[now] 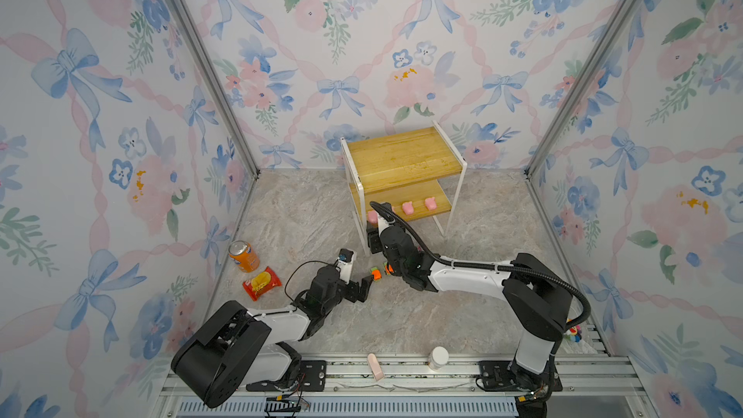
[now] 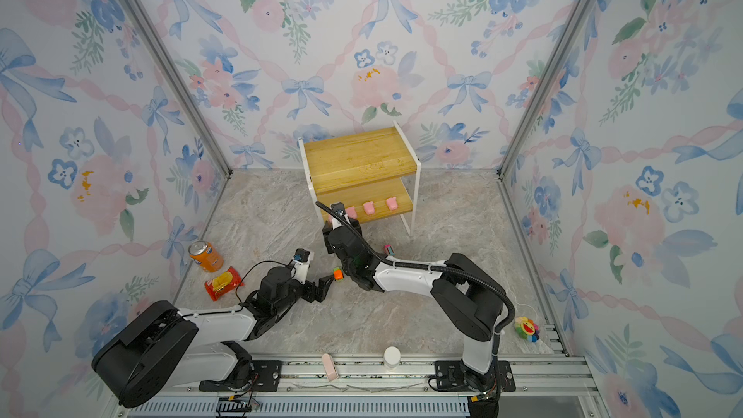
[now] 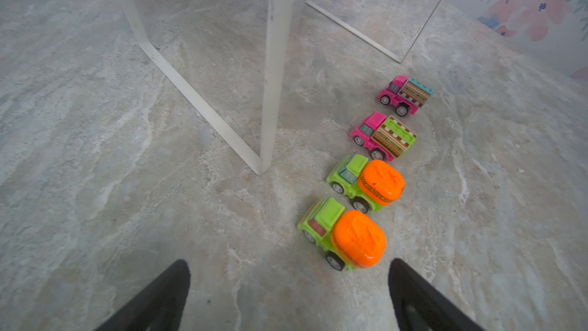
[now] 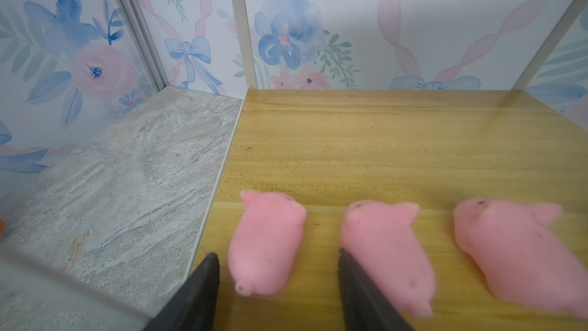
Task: Place and organize the plastic toys onto the shelf
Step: 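Withdraw the right gripper and move it over the pink-and-blue toy truck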
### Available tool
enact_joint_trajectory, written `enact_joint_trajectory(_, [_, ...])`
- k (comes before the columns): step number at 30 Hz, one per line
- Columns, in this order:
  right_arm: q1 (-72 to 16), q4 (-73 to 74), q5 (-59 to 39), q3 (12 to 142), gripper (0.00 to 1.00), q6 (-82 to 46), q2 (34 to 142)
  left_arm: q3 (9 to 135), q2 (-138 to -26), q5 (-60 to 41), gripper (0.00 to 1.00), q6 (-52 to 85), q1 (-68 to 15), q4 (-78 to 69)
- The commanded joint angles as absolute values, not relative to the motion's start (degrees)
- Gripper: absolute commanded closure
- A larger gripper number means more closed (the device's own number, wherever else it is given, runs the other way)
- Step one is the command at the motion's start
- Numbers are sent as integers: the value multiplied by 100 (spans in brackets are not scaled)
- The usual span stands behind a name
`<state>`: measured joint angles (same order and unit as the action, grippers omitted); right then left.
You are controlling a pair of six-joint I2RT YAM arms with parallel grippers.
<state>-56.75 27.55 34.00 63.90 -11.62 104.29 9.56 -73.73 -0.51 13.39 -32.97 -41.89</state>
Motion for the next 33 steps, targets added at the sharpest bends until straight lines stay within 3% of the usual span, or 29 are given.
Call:
enact_joint_trajectory(1, [-5789,2437,3419,6135,36,-1084,10090,1020,-7392,-109,2,1373,-3259,-4168])
enact_joint_trajectory(9, [-5941,2342,3026,5374,34,-895,9305,1045,-7410,-124,2,1374,-3261,-4167])
enact_joint_trajectory(18, [-6025,297,2177,4751,34,-620,7643,1020,-7368,-132,2,1380,-3261,-4157])
enact_joint_trajectory(26, [-4412,-455,1011,3605,35,-1321,6021,1047,-7403,-202,2,1427,-3272,-4155])
enact_joint_trajectory(33, [-3389,-385,26,3346,36,-1155,6027,1034,-7296,-196,2,1428,-3270,-4097])
